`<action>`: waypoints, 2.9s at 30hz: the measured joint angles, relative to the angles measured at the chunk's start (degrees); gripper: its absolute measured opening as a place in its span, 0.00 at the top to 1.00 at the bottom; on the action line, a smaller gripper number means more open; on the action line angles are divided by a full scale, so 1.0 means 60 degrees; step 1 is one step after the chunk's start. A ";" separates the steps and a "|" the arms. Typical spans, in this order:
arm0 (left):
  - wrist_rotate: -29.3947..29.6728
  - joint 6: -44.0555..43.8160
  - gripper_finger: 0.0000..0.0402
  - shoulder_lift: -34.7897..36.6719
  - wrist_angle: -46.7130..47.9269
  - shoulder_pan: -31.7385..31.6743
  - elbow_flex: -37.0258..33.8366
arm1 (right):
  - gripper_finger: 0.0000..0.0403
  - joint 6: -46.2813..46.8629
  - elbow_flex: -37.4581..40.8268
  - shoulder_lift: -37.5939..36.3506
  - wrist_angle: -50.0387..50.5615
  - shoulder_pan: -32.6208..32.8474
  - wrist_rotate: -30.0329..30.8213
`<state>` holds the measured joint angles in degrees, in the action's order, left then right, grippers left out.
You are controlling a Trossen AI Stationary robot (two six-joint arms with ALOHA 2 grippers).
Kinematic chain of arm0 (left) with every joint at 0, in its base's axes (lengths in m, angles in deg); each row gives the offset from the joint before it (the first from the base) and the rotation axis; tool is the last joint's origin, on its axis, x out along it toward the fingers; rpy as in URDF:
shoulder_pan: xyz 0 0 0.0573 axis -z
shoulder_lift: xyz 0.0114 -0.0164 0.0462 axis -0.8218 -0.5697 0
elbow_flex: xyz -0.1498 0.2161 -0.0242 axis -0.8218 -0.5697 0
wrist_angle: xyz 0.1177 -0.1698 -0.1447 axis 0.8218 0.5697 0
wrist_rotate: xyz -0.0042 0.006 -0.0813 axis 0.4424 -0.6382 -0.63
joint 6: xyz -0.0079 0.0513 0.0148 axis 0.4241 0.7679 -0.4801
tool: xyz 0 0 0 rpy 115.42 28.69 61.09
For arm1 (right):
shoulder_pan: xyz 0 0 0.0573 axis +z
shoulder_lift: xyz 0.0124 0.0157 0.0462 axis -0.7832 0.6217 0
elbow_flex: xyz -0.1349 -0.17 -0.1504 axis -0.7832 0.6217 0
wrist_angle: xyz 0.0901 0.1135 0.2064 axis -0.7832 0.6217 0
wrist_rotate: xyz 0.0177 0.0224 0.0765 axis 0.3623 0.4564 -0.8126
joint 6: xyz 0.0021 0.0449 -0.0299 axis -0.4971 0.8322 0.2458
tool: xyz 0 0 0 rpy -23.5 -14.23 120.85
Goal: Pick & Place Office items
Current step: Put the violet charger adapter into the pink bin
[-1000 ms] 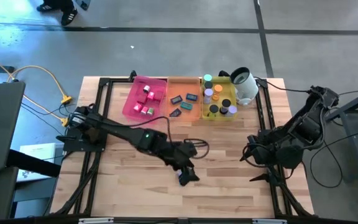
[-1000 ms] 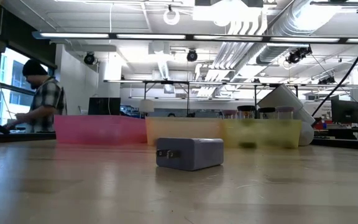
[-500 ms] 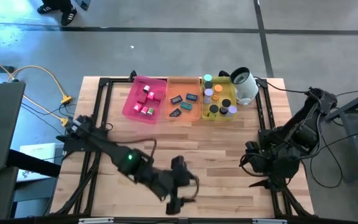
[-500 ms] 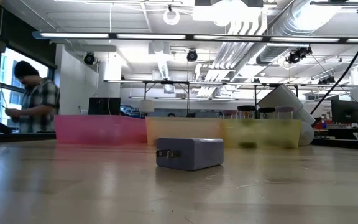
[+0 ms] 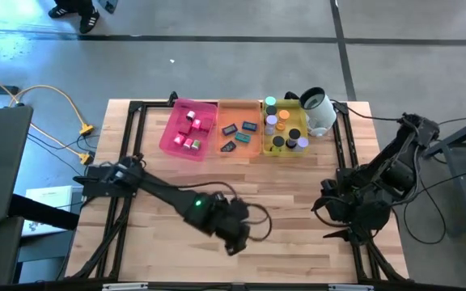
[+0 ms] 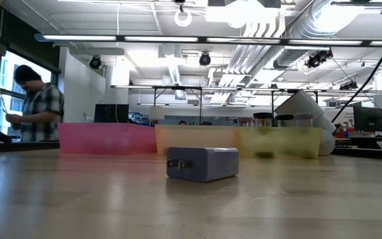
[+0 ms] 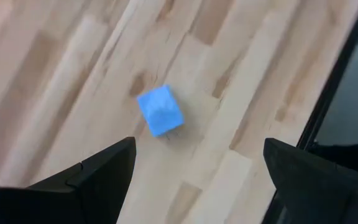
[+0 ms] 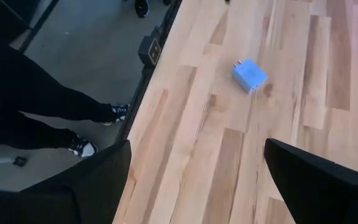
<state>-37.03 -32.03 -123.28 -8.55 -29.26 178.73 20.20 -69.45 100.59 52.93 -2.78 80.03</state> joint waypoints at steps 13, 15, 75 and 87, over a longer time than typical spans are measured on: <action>-0.2296 -0.1722 0.14 -0.0986 -0.1858 -0.0756 0.0000 | 0.11 0.0000 0.0000 -0.0095 0.0223 0.0000 0.0020; -0.2496 -0.1903 0.14 -0.1122 -0.1951 -0.0756 0.0000 | 0.11 0.0006 0.0000 -0.0092 0.0223 -0.0002 0.0022; -0.1337 -0.3765 0.14 -0.2718 -0.0421 -0.0883 -0.0018 | 0.11 -0.0033 0.0000 0.0036 -0.0141 -0.0004 0.0727; -0.1171 -0.3152 0.14 -0.3096 -0.0592 -0.1015 0.0005 | 0.11 -0.0111 0.0000 0.0036 -0.0069 0.0000 0.0767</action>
<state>-44.06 -50.94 -141.86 -12.11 -35.35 178.76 19.54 -69.45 100.81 52.51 -2.78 84.63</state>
